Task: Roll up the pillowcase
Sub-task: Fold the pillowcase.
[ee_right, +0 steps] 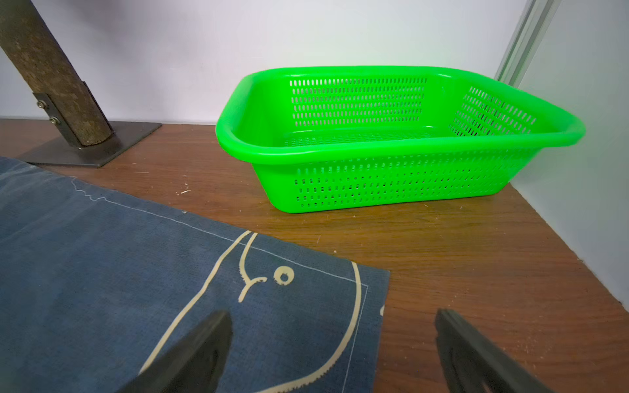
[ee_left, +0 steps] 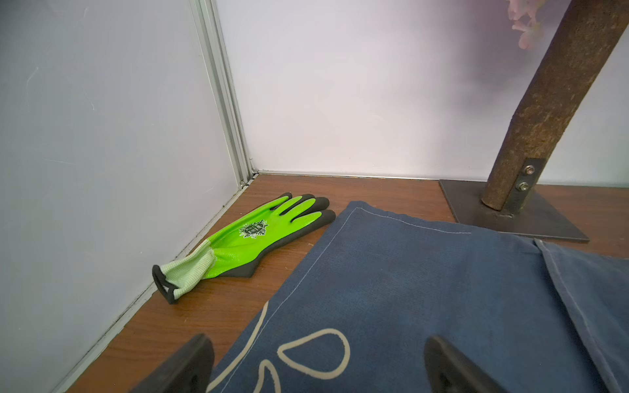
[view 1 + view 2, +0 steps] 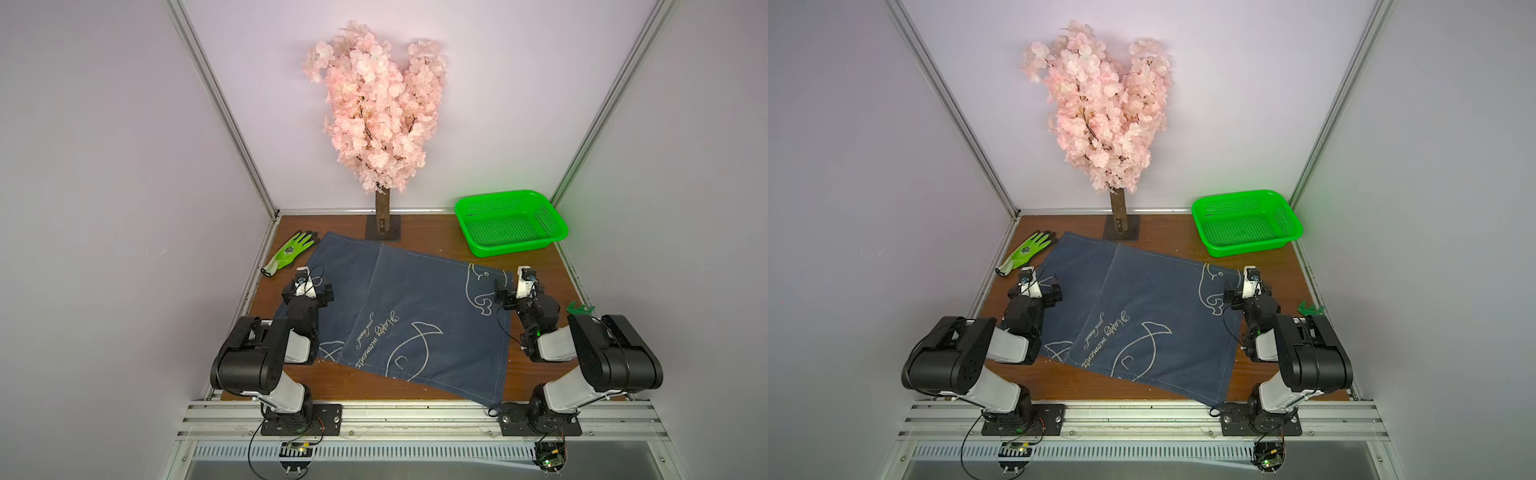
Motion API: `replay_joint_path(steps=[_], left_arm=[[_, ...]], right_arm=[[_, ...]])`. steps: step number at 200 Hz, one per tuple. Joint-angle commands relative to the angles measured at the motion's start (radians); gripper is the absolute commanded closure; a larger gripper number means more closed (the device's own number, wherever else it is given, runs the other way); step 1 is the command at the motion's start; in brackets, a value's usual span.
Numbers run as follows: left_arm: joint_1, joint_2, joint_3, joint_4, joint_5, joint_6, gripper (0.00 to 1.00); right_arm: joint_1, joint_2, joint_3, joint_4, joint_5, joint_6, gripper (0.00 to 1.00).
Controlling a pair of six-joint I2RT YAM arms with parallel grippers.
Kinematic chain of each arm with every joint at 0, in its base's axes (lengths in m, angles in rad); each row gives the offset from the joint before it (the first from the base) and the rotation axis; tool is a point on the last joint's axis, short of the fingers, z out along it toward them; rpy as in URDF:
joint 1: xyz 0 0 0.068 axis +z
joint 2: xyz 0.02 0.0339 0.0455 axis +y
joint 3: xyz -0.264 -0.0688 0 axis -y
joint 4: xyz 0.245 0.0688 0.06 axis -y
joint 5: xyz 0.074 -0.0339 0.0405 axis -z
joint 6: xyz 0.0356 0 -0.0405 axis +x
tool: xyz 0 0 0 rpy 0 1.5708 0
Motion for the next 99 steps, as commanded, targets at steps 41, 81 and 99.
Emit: replay_joint_path(steps=[41, 81, 99], left_arm=[[0.009, -0.004, 0.007, 0.007, 0.033, 0.002, 0.01], [0.012, -0.012, 0.008, 0.0, 0.062, 0.011, 0.01], [0.008, -0.088, 0.026, -0.085, 0.116, 0.04, 0.01]], right_arm=[[0.006, -0.02, 0.013, 0.038, 0.013, 0.0, 0.01], [0.006, -0.02, 0.015, 0.035, 0.012, 0.001, 0.01], [0.006, -0.026, 0.007, 0.052, 0.001, 0.001, 0.01]])
